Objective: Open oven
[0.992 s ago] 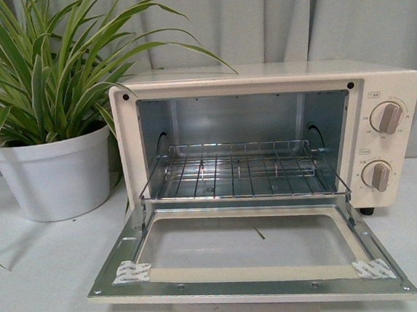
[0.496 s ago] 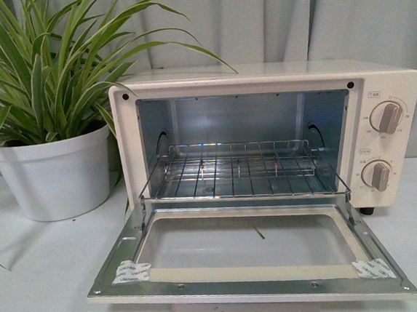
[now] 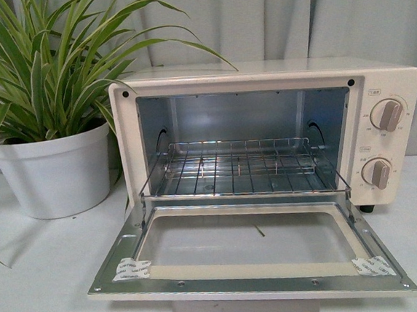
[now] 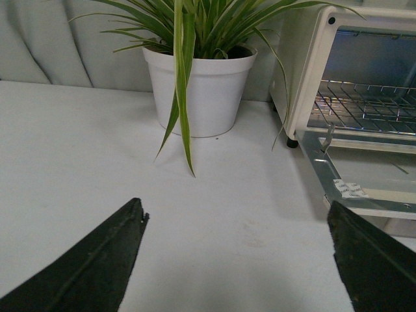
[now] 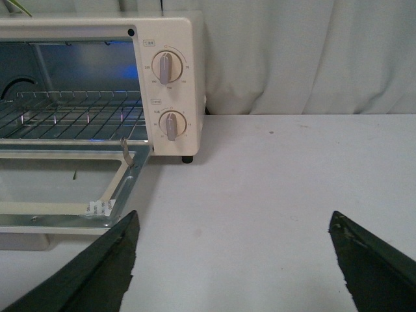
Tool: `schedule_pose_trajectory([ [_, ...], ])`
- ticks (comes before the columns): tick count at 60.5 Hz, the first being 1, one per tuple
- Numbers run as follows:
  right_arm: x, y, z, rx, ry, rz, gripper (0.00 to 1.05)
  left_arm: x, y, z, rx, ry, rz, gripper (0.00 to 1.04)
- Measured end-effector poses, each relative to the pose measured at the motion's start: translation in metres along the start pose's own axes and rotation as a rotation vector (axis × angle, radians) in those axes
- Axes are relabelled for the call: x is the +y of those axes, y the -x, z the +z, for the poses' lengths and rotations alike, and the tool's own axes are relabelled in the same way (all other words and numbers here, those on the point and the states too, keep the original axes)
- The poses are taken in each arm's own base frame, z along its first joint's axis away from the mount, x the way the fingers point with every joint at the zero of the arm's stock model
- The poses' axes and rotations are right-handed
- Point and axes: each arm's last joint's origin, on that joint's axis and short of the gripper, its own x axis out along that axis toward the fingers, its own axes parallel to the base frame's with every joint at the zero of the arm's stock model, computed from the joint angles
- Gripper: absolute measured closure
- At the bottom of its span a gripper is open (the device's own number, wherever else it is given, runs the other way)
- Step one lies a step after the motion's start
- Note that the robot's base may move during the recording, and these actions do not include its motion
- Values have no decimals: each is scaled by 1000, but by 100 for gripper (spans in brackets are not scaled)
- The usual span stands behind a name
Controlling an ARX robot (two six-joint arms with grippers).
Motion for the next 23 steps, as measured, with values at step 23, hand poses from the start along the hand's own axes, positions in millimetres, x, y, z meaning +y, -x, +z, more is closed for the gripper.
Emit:
schedule_pose_trajectory([
  [23,0,0,0,0,0,0,9,0,0,0,0,-2,0,6],
])
